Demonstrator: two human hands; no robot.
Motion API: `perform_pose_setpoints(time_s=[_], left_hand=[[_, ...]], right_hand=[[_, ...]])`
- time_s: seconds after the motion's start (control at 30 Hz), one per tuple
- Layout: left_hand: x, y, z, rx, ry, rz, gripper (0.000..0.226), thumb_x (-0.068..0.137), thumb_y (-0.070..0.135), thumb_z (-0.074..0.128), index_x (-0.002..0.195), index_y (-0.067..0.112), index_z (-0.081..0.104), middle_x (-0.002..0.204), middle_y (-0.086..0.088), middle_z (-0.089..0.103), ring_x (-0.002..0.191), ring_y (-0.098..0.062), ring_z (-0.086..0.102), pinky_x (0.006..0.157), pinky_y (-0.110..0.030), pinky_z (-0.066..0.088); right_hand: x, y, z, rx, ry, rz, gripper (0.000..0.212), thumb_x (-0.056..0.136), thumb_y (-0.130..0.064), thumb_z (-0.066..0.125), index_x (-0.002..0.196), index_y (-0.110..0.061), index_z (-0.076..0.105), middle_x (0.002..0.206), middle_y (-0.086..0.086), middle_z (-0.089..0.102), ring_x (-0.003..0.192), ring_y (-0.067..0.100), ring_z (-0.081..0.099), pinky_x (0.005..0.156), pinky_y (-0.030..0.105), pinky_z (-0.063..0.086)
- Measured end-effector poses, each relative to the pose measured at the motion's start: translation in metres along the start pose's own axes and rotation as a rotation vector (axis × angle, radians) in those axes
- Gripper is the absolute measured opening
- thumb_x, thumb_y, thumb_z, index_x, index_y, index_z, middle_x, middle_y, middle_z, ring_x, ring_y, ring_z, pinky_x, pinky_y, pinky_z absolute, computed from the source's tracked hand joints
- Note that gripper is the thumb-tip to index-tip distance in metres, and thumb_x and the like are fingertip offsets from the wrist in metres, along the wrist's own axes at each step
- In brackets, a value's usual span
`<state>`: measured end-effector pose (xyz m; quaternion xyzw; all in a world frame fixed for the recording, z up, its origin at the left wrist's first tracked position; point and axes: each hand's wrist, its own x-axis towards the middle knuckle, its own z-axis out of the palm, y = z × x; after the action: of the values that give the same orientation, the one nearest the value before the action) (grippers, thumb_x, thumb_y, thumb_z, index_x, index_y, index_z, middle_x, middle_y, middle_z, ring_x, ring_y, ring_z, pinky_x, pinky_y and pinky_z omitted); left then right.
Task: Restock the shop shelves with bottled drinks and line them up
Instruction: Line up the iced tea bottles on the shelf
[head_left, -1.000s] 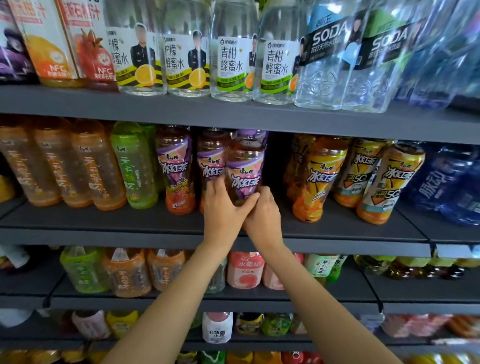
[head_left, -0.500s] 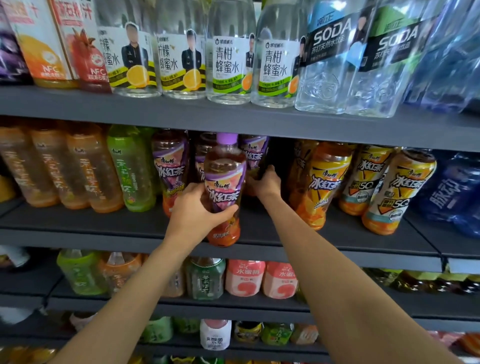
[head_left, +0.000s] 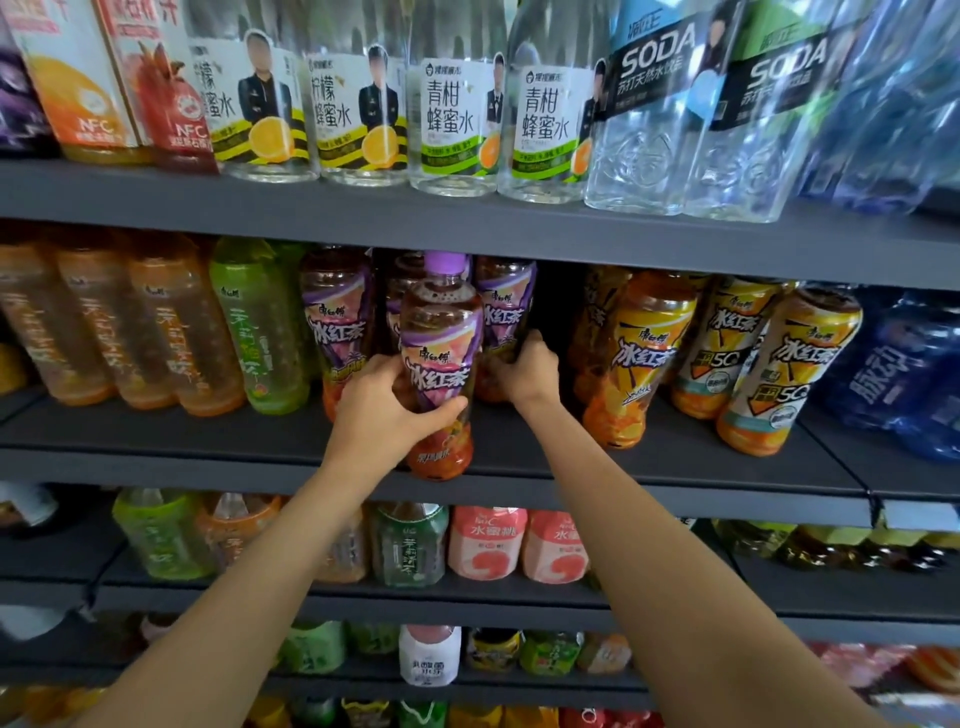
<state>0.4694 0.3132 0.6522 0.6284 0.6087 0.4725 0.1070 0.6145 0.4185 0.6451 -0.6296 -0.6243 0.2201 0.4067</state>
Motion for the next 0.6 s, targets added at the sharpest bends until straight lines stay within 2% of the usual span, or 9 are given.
perform_pose_setpoints(time_s=[0.07,0.13,0.2,0.3,0.37,0.43,0.53,0.6], left_hand=[[0.0,0.0,-0.001,0.009,-0.02,-0.007,0.049,0.065,0.042,0.079,0.101,0.013,0.064,0.1,-0.007,0.063,0.096,-0.021,0.059,0.085,-0.04,0.05],[0.0,0.001,-0.002,-0.014,-0.039,-0.01,0.058,0.058,0.055,0.075,0.1,0.017,0.065,0.098,-0.004,0.064,0.093,-0.02,0.061,0.083,-0.041,0.052],[0.0,0.002,-0.001,-0.037,-0.048,0.0,0.059,0.057,0.059,0.073,0.1,0.018,0.066,0.097,-0.002,0.065,0.091,-0.017,0.062,0.081,-0.038,0.053],[0.002,0.007,0.008,-0.014,-0.074,0.0,0.044,0.066,0.043,0.078,0.099,0.016,0.065,0.099,-0.002,0.065,0.092,-0.015,0.061,0.079,-0.026,0.047],[0.007,0.013,0.019,-0.029,-0.072,0.003,0.046,0.068,0.043,0.077,0.101,0.013,0.064,0.101,-0.003,0.066,0.095,-0.017,0.061,0.084,-0.03,0.049],[0.011,0.017,0.031,-0.028,-0.051,0.005,0.051,0.069,0.045,0.075,0.104,0.009,0.063,0.104,-0.006,0.066,0.097,-0.02,0.061,0.086,-0.036,0.05],[0.013,0.026,0.045,0.029,-0.006,-0.003,0.052,0.074,0.042,0.073,0.104,0.002,0.058,0.105,-0.012,0.062,0.1,-0.025,0.058,0.081,-0.028,0.044],[0.013,0.03,0.048,0.045,-0.014,0.011,0.052,0.077,0.04,0.07,0.107,0.001,0.055,0.107,-0.014,0.061,0.103,-0.026,0.057,0.081,-0.028,0.043]], right_hand=[[0.0,-0.005,-0.001,0.009,-0.044,0.032,0.054,0.085,-0.025,0.067,0.124,0.002,0.041,0.123,0.021,0.056,0.114,0.036,0.054,0.092,0.04,0.046],[-0.005,-0.009,-0.003,0.037,-0.074,0.077,0.058,0.086,-0.027,0.066,0.127,0.003,0.037,0.127,0.021,0.053,0.118,0.035,0.051,0.093,0.037,0.043],[-0.016,-0.008,-0.008,0.118,-0.052,0.092,0.062,0.086,-0.027,0.065,0.131,0.002,0.034,0.13,0.019,0.052,0.121,0.033,0.05,0.093,0.034,0.042],[-0.038,0.004,-0.02,0.235,-0.028,0.027,0.049,0.089,-0.009,0.058,0.133,0.0,0.04,0.128,0.015,0.055,0.121,0.028,0.051,0.093,0.027,0.04],[-0.047,0.015,-0.031,0.365,-0.107,0.003,0.045,0.087,0.009,0.048,0.131,0.003,0.041,0.127,0.018,0.054,0.123,0.028,0.05,0.096,0.027,0.041],[-0.054,0.022,-0.043,0.467,-0.238,-0.013,0.052,0.084,0.02,0.043,0.133,0.003,0.038,0.131,0.02,0.05,0.125,0.028,0.047,0.098,0.029,0.041],[-0.061,0.023,-0.046,0.451,-0.38,-0.035,0.063,0.081,0.009,0.061,0.137,-0.003,0.034,0.13,0.012,0.049,0.122,0.024,0.048,0.096,0.03,0.044],[-0.064,0.018,-0.035,0.325,-0.321,-0.068,0.064,0.078,-0.005,0.071,0.133,-0.006,0.04,0.121,0.006,0.055,0.115,0.022,0.054,0.091,0.028,0.047]])
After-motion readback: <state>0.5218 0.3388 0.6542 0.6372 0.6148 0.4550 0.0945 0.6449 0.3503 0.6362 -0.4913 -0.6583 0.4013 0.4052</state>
